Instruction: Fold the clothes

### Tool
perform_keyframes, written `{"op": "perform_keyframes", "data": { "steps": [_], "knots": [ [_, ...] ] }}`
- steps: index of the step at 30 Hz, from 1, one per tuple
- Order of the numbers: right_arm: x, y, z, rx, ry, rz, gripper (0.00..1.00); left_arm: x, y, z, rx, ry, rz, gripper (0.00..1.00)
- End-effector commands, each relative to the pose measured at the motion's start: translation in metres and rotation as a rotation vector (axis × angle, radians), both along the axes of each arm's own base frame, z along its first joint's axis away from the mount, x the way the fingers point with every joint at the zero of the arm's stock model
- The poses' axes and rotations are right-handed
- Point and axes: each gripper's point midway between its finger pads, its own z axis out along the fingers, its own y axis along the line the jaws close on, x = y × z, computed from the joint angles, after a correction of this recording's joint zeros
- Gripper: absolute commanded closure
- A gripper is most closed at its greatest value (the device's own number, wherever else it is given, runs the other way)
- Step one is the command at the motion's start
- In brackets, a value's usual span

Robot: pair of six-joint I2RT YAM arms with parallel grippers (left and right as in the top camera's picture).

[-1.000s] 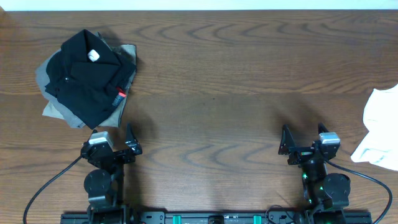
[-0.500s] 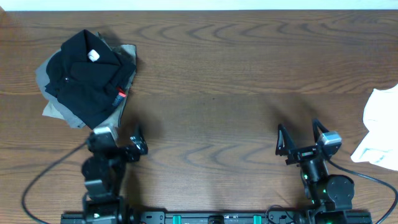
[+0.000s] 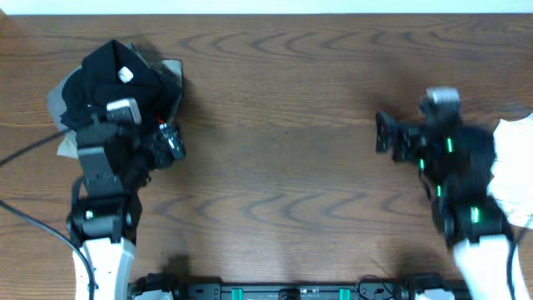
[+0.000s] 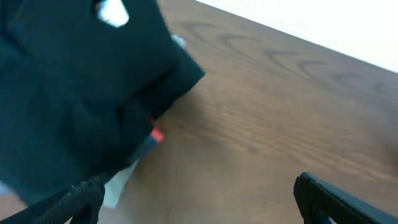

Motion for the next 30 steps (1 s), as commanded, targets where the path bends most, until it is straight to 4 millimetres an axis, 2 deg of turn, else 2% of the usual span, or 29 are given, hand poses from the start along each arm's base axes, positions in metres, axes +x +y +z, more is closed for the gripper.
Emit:
{"op": "perform_keyframes", "data": {
  "steps": [1,3,5,7,9,11,12,14,17,19,21,22,23,24,25,27,28,30],
  "knots": [
    [0.031,-0.005,-0.012,-0.098,0.110,0.027,0.01,0.009,-0.009,0.022,-0.017,-0.038,-0.056,0.02],
    [0.046,0.011,-0.017,-0.034,0.158,0.100,0.01,0.009,-0.020,0.028,-0.052,-0.053,-0.109,0.02],
    [0.051,0.035,-0.025,0.067,0.216,0.203,0.01,0.006,-0.033,0.032,-0.095,-0.064,-0.173,0.02],
    [0.052,0.049,-0.035,0.118,0.251,0.272,0.01,0.004,-0.044,0.034,-0.130,-0.068,-0.226,0.02],
    [0.055,0.052,-0.044,0.132,0.272,0.285,0.01,0.002,-0.047,0.034,-0.118,-0.072,-0.260,0.02],
    [0.058,0.041,-0.048,0.128,0.284,0.245,0.01,0.000,-0.047,0.031,-0.111,-0.058,-0.266,0.02],
    [0.060,0.029,-0.051,0.139,0.301,0.183,0.01,-0.002,-0.047,0.028,-0.114,-0.044,-0.265,0.02],
    [0.057,-0.010,-0.064,0.207,0.388,-0.054,0.01,-0.006,-0.047,0.022,-0.120,-0.010,-0.262,0.02],
    [0.033,-0.083,-0.087,0.280,0.513,-0.391,0.01,-0.009,-0.047,0.011,-0.113,0.034,-0.269,0.02],
    [0.026,-0.110,-0.089,0.379,0.525,-0.482,0.01,-0.010,-0.048,0.006,-0.120,0.057,-0.268,0.02],
    [0.025,-0.124,-0.083,0.466,0.501,-0.454,0.01,-0.009,-0.048,0.002,-0.123,0.071,-0.268,0.02],
    [0.023,-0.137,-0.082,0.439,0.484,-0.454,0.09,-0.009,-0.047,0.001,-0.124,0.074,-0.267,0.02],
    [0.020,-0.153,-0.083,0.407,0.474,-0.497,0.22,-0.009,-0.047,0.001,-0.123,0.075,-0.267,0.02],
    [0.014,-0.175,-0.087,0.372,0.474,-0.591,0.24,-0.008,-0.047,0.000,-0.124,0.076,-0.267,0.02],
    [0.006,-0.194,-0.091,0.340,0.477,-0.683,0.21,-0.008,-0.047,0.000,-0.124,0.077,-0.267,0.02],
    [-0.010,-0.228,-0.101,0.258,0.498,-0.850,0.04,-0.008,-0.047,0.000,-0.125,0.079,-0.267,0.02],
    [-0.015,-0.240,-0.107,0.225,0.514,-0.906,0.03,-0.008,-0.047,-0.001,-0.124,0.080,-0.267,0.02],
    [-0.017,-0.248,-0.121,0.199,0.549,-0.938,0.04,-0.007,-0.047,-0.001,-0.121,0.078,-0.269,0.02]
  ]
}}
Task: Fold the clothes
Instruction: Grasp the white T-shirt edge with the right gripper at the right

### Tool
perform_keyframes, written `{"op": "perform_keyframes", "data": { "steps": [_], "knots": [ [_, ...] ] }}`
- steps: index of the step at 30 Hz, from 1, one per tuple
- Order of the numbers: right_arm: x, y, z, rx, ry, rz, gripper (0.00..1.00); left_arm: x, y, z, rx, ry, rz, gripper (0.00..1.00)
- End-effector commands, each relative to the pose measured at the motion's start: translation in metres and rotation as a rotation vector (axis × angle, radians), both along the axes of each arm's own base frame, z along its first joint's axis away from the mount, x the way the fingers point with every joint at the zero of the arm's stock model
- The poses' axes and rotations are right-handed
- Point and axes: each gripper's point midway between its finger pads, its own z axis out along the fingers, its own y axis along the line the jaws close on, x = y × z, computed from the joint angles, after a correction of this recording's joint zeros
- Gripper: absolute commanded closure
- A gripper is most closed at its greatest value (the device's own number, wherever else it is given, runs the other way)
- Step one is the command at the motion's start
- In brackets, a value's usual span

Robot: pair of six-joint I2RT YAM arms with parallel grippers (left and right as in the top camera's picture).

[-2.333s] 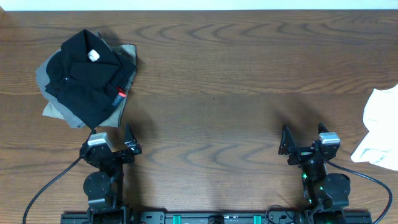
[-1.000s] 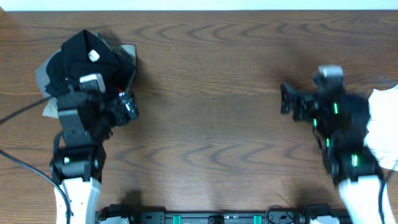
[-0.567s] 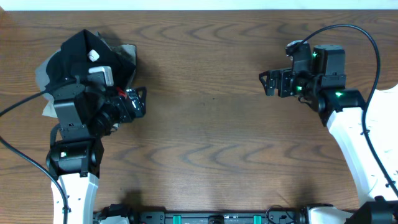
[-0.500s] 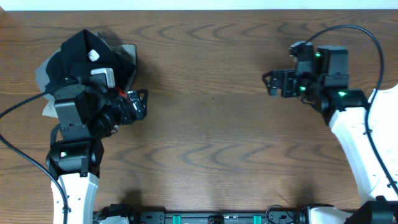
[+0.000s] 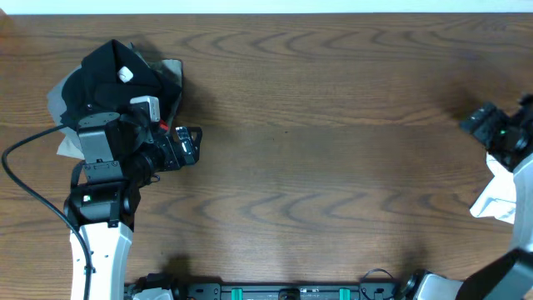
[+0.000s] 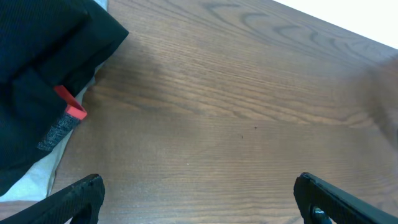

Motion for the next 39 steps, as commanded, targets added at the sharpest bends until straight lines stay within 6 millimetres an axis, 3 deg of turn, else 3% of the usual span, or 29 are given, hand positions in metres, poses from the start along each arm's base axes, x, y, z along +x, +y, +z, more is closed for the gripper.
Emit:
{"op": "perform_keyframes", "data": {
  "steps": [1,10,20,21,23,25,27,31,35,39],
  "knots": [
    [-0.013,-0.036,-0.025,-0.101,0.133,-0.131,0.04,0.004,-0.003,0.010,0.009,-0.034,-0.030,0.02],
    [-0.014,-0.070,-0.098,-0.194,0.320,-0.205,0.04,0.003,-0.003,0.009,0.007,-0.029,-0.031,0.02],
    [-0.017,-0.075,-0.153,-0.138,0.381,-0.256,0.33,0.003,-0.003,0.009,0.007,-0.029,-0.031,0.02],
    [-0.018,-0.075,-0.156,-0.134,0.386,-0.260,0.38,0.003,-0.003,0.009,0.007,-0.029,-0.031,0.02],
    [-0.020,-0.077,-0.158,-0.129,0.389,-0.270,0.59,0.003,-0.003,0.009,0.007,-0.029,-0.030,0.02],
    [-0.021,-0.079,-0.157,-0.131,0.386,-0.275,0.87,0.002,-0.003,0.009,0.007,-0.025,-0.031,0.02],
    [-0.021,-0.079,-0.154,-0.132,0.383,-0.274,0.99,0.002,-0.003,0.009,0.007,-0.025,-0.031,0.02],
    [-0.010,-0.072,-0.138,-0.122,0.339,-0.211,0.99,0.004,-0.003,0.010,0.009,-0.034,-0.030,0.02],
    [0.028,-0.038,-0.103,-0.078,0.184,-0.047,0.99,0.008,-0.002,0.015,0.016,-0.061,-0.026,0.02],
    [0.084,0.045,-0.042,0.033,-0.103,0.314,0.99,0.017,-0.001,0.025,0.010,-0.112,-0.015,0.02]
  ]
}}
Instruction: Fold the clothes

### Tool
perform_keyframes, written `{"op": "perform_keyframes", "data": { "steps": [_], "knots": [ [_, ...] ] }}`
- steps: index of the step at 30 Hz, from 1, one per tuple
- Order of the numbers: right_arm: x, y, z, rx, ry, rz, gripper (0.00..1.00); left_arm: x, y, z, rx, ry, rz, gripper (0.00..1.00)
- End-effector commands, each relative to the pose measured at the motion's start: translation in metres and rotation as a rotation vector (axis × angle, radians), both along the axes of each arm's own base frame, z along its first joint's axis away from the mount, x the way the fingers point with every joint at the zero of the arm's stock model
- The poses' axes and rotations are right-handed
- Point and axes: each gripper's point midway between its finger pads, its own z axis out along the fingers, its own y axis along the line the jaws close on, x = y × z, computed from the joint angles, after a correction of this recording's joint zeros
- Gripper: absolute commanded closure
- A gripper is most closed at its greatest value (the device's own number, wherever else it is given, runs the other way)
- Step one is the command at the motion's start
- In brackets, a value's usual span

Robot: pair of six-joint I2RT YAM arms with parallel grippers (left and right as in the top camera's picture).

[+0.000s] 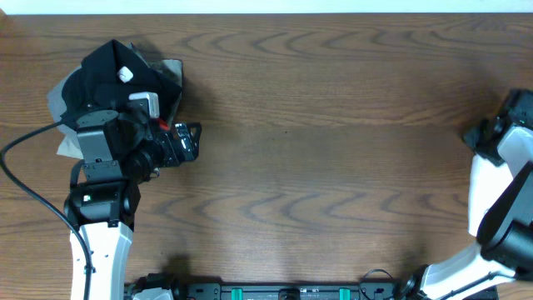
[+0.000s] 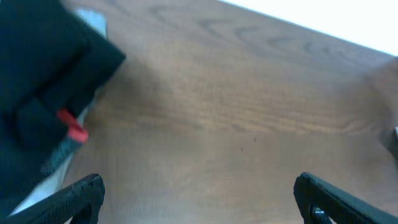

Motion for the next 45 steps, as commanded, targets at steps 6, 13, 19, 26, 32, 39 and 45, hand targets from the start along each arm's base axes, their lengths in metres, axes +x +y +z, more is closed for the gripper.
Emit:
{"op": "perform_keyframes", "data": {
  "steps": [6,13,19,26,32,39,45],
  "knots": [
    [0.074,0.198,0.104,0.251,-0.406,0.661,0.99,0.008,-0.001,0.016,-0.026,-0.043,0.011,0.02],
    [0.063,0.337,0.082,0.323,-0.347,0.948,0.99,0.007,-0.002,0.015,-0.029,-0.040,0.008,0.02],
    [0.064,0.378,0.081,0.210,-0.371,1.008,0.38,-0.001,-0.013,-0.002,-0.040,0.045,-0.024,0.02],
    [0.083,0.341,0.094,0.173,-0.417,0.907,0.01,-0.003,-0.076,-0.056,0.001,0.203,-0.243,0.02],
    [0.083,0.286,0.092,0.207,-0.383,0.772,0.04,-0.001,-0.135,-0.112,0.014,0.320,-0.393,0.03],
    [0.071,0.250,0.090,0.232,-0.333,0.692,0.07,0.011,-0.184,-0.151,0.000,0.317,-0.471,0.26],
    [0.068,0.246,0.086,0.239,-0.311,0.679,0.09,0.020,-0.212,-0.178,-0.029,0.315,-0.481,0.26]
  ]
}}
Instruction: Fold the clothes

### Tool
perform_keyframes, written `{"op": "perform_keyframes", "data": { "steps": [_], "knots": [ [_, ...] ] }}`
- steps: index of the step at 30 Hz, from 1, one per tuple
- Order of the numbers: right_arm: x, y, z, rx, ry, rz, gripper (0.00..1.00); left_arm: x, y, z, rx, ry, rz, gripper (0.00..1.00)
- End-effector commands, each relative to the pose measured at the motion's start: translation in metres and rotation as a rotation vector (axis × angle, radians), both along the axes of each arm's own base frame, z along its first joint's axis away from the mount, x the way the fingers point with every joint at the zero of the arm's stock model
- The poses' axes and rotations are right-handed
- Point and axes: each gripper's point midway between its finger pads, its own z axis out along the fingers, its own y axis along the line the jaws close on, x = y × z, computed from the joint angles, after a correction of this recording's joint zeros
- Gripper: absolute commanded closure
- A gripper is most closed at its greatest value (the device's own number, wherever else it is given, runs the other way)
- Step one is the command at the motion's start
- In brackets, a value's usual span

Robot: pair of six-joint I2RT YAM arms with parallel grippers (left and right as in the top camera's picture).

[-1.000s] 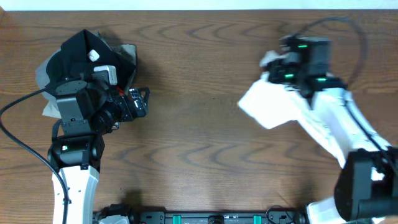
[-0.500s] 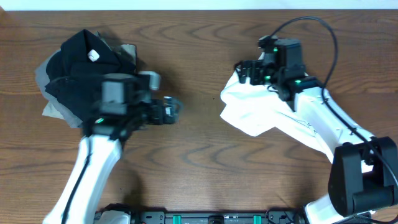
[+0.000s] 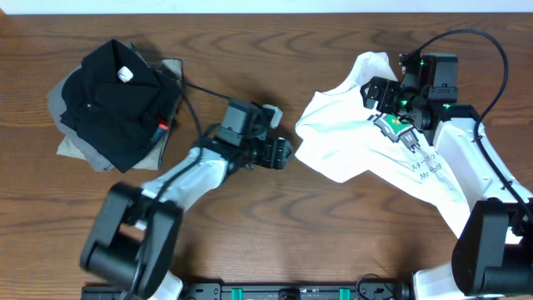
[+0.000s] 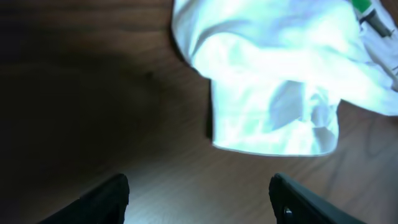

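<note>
A white shirt [image 3: 366,142] with printed lettering lies crumpled on the right half of the wooden table [image 3: 275,233]. My right gripper [image 3: 379,96] sits on its upper part, where the cloth bunches up toward the fingers, and appears shut on it. My left gripper [image 3: 281,154] is at the table's middle, just left of the shirt's near edge. In the left wrist view the left gripper [image 4: 199,199] is open and holds nothing, with the shirt's sleeve [image 4: 273,106] lying just ahead of its fingertips [image 4: 112,196].
A stack of folded clothes, black garment [image 3: 112,100] on top with a red tag [image 3: 160,125] and grey cloth [image 3: 67,142] under it, sits at the far left. A cable [image 3: 491,50] loops over the right arm.
My left gripper has moved from beside the folded stack to the table's middle. The right arm has come in from the right edge, and the white shirt now lies spread across the right half.
First my left gripper was over the black pile and the right arm stood near white cloth at the right edge. Then the left gripper was open clear of the pile, the right arm at the far right. Now the shirt is on the table between both grippers.
</note>
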Motion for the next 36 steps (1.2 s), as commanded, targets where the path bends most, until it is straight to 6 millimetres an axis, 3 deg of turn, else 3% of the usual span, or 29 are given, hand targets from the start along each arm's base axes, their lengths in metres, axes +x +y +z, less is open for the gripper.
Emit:
{"op": "perform_keyframes", "data": {
  "steps": [1,7,11,18,25,31,36],
  "knots": [
    [0.000,-0.002,0.009,0.015,-0.016,-0.007,0.09,0.008,-0.013,-0.008,-0.032,0.029,0.035,0.26],
    [-0.001,-0.002,0.008,0.015,-0.012,-0.007,0.09,0.022,-0.022,-0.015,-0.088,0.028,0.090,0.26],
    [-0.002,-0.002,0.007,0.015,-0.001,-0.007,0.11,0.021,-0.037,-0.024,-0.092,0.047,0.075,0.29],
    [-0.007,-0.002,0.003,0.015,0.025,-0.008,0.12,0.016,-0.055,-0.027,-0.074,0.086,0.036,0.52],
    [-0.009,-0.002,0.002,0.014,0.033,-0.008,0.12,0.006,-0.051,-0.034,-0.067,0.198,0.111,0.66],
    [-0.008,-0.006,0.000,-0.009,0.035,-0.023,0.13,0.008,-0.051,-0.033,-0.062,0.180,0.105,0.94],
    [-0.011,-0.016,-0.005,-0.052,0.057,-0.059,0.12,0.014,-0.047,-0.025,-0.050,0.109,0.052,0.94]
  ]
}}
